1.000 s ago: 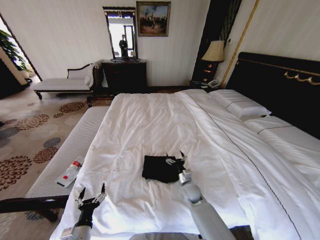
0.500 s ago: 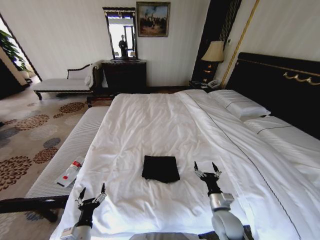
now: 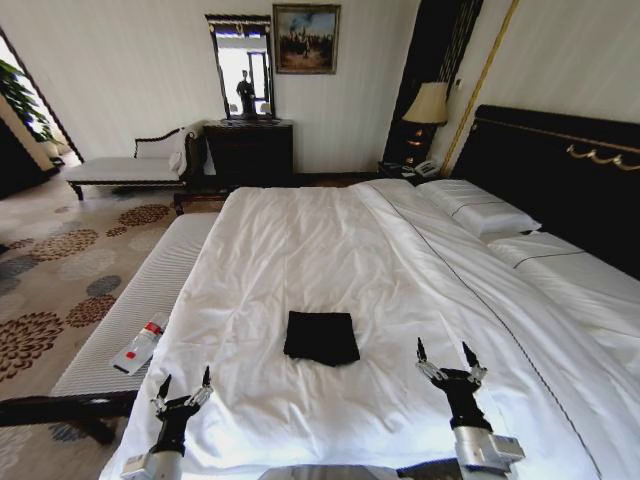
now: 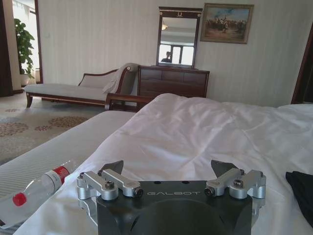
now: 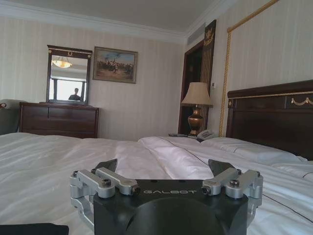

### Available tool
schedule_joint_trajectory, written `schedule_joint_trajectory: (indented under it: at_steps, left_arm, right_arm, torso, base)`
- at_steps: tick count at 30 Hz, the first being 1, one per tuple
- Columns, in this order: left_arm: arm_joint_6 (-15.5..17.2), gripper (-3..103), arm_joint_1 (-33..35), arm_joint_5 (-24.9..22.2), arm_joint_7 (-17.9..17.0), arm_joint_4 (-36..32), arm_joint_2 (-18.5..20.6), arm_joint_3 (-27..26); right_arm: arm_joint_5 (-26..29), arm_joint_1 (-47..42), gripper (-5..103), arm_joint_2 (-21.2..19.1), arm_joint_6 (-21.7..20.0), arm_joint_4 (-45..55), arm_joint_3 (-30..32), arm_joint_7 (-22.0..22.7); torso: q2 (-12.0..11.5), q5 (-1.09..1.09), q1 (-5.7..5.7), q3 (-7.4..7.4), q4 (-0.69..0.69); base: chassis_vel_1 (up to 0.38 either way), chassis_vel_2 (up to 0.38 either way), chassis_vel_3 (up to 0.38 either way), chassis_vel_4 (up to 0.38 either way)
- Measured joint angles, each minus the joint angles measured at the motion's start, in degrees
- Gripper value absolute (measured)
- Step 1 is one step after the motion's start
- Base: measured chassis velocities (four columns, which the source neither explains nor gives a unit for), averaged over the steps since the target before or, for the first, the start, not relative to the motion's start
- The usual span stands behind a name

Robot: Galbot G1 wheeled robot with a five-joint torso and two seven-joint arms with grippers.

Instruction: Fold the clothes on the bed.

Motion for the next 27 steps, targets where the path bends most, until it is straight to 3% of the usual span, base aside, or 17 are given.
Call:
schedule_joint_trajectory:
  at_steps: [27]
  left_arm:
    - [0.0,100,0.0,0.0,0.0,0.0,0.0,0.0]
  right_arm:
    - [-0.03,0.44,100,-0.09,-0.09,-0.4,-0.27,0.04]
  torso:
    - [0.0,0.0,0.01,0.0,0.0]
  base:
    - [0.0,0.0,0.0,0.0]
